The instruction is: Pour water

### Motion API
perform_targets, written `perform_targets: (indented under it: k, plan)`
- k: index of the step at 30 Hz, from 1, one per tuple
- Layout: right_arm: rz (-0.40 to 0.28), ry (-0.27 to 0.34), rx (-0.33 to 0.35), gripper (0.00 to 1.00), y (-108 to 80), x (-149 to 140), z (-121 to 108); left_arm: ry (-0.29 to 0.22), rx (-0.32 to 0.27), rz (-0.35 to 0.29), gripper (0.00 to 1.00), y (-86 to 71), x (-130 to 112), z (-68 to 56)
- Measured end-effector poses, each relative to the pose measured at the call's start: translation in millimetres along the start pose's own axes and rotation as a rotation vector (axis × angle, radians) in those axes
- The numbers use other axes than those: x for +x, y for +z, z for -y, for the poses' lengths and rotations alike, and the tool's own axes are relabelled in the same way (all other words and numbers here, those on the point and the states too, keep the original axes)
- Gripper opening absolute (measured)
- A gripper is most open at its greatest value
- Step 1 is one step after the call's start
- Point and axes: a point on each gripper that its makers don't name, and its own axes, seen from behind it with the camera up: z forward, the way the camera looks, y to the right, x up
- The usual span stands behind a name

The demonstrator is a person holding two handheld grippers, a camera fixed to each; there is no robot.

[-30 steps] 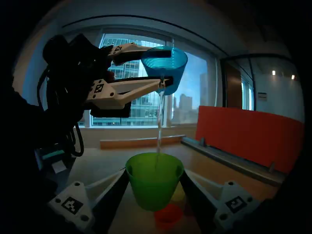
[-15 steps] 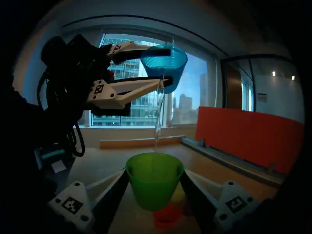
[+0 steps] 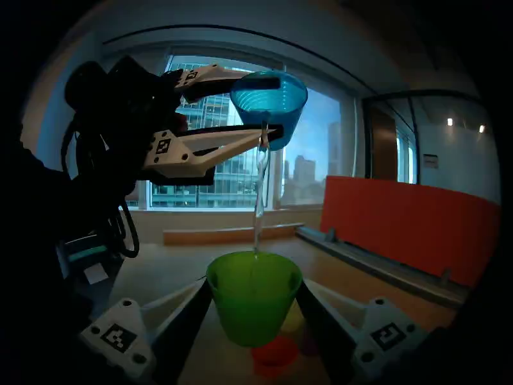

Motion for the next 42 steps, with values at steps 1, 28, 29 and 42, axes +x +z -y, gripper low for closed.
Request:
perform_targets:
  k: [1,28,29,42]
  plan:
    - [0.0,0.0,0.001,0.9,-0.1,0,0,0.004,-0.001,0.0,0.85,-0.1,0,0.3]
    - [-0.011,-0.006,-0.004,0.9,-3.7,4,0,0.088,-0.018,-0.006,0.85,0.6,10,1.7]
    - [-0.011,-0.006,-0.004,0.9,-3.5,4,0,0.09,-0.019,-0.006,0.85,0.5,10,1.9]
    - [-0.018,-0.007,-0.004,0.9,-2.3,7,1,0.121,-0.027,-0.006,0.85,2.3,13,2.1]
